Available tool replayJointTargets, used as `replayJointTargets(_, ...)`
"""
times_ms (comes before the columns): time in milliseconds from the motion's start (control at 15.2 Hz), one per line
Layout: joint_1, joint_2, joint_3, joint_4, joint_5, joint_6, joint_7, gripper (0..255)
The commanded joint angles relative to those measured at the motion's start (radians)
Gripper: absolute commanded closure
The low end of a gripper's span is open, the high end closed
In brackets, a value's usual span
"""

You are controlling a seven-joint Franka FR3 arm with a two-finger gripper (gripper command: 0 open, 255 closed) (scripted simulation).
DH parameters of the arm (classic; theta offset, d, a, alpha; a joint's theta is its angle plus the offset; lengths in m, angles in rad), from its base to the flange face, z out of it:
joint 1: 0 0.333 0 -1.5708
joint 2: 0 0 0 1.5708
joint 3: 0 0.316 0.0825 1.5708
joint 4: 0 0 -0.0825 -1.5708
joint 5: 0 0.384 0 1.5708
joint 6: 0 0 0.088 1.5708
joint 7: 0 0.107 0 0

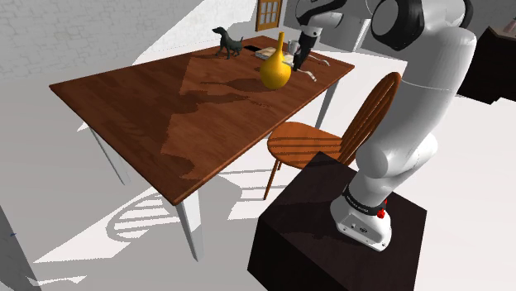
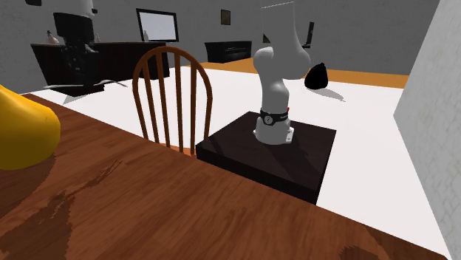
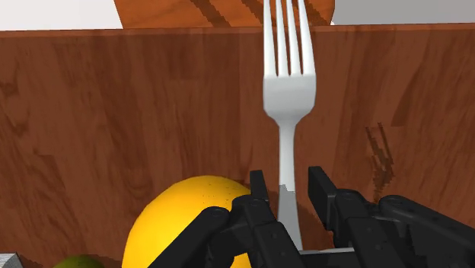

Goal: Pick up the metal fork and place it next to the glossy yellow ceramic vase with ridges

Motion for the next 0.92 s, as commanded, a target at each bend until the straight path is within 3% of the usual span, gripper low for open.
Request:
replayJointTargets(0, 0.000, 0.006, 0.001, -0.019, 0.003, 0.025, -0.003, 255)
replayJointTargets(858, -0.002, 0.062, 0.008, -0.120, 0.028, 0.181, -0.030, 255)
